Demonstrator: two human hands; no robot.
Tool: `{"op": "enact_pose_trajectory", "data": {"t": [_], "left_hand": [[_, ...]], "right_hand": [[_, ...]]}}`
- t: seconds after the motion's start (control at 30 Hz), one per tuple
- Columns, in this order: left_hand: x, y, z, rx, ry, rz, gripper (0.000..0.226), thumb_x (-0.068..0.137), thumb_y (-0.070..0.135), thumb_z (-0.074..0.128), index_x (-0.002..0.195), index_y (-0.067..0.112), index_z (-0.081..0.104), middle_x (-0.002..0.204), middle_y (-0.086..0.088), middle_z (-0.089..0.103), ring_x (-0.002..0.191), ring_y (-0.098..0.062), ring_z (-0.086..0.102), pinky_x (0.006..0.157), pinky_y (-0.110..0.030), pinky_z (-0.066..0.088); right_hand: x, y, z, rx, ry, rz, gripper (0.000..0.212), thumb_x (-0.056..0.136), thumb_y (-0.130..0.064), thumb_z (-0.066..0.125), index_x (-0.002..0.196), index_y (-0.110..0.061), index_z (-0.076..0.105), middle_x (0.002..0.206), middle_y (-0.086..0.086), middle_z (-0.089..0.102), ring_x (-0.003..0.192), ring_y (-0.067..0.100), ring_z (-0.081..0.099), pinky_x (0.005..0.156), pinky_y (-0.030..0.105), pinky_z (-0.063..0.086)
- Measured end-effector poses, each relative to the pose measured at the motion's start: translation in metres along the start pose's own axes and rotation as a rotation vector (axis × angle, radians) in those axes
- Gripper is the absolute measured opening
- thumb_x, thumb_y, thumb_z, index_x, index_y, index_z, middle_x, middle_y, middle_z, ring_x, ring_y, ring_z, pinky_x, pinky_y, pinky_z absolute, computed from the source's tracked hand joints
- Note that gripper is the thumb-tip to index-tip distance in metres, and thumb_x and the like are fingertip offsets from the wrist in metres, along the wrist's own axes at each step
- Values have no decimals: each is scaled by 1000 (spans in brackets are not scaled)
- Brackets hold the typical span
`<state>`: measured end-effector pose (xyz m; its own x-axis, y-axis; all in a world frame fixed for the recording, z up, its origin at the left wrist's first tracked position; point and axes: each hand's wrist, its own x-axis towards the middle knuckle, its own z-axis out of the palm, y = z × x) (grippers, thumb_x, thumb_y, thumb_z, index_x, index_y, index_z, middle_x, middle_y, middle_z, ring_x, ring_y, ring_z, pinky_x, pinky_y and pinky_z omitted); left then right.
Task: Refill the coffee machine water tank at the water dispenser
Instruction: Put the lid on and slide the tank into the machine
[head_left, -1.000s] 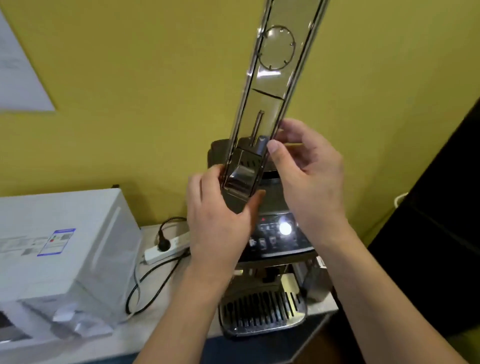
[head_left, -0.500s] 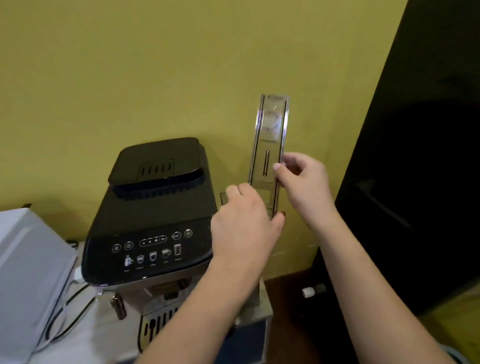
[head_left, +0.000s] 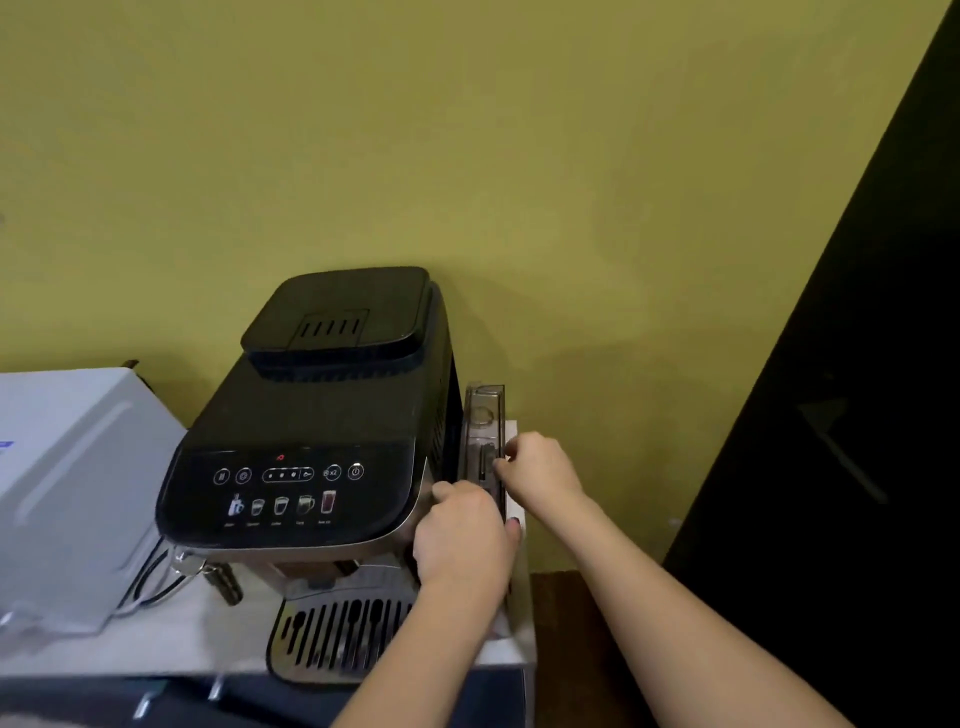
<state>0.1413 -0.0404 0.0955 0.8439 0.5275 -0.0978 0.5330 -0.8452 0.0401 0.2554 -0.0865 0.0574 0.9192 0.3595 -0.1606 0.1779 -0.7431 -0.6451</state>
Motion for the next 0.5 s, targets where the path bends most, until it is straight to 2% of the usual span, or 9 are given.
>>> {"op": "enact_pose_trajectory", "data": {"t": [0.13, 0.3, 0.37, 0.43, 0.5], "left_hand": [[3, 2, 14, 42, -22, -22, 58, 92, 53, 55, 126, 6, 52, 115, -8, 53, 93, -21, 67, 66, -29, 50], [12, 4, 24, 77, -26, -25, 58, 95, 52, 50, 127, 4, 51, 115, -8, 51, 93, -22, 67, 62, -31, 45], [14, 5, 25, 105, -27, -12, 57, 96, 52, 47, 127, 4, 51, 113, -7, 52, 91, -22, 67, 60, -31, 43], [15, 6, 25, 125, -30, 2, 56, 97, 52, 45, 127, 5, 51, 113, -7, 52, 91, -22, 67, 58, -31, 41], [17, 7, 26, 132, -35, 14, 55, 97, 52, 45, 128, 6, 49, 115, -7, 53, 94, -23, 67, 59, -32, 40]], "right_hand": [[2, 1, 7, -52, 1, 6, 13, 86, -21, 58, 77, -12, 59, 83, 10, 66, 75, 31, 63, 59, 32, 49], [7, 2, 6, -99, 27, 6, 15, 89, -25, 57, 79, -15, 54, 88, 11, 66, 80, 33, 62, 60, 30, 43], [9, 4, 5, -90, 14, 30, 19, 91, -29, 58, 79, -15, 53, 86, 9, 65, 80, 32, 62, 59, 29, 42], [11, 5, 7, -51, -7, 66, 27, 92, -29, 58, 71, -15, 48, 80, 8, 60, 73, 30, 57, 55, 28, 39], [13, 6, 10, -5, -27, 99, 34, 92, -28, 58, 64, -17, 42, 80, 9, 60, 73, 29, 57, 57, 28, 41]]}}
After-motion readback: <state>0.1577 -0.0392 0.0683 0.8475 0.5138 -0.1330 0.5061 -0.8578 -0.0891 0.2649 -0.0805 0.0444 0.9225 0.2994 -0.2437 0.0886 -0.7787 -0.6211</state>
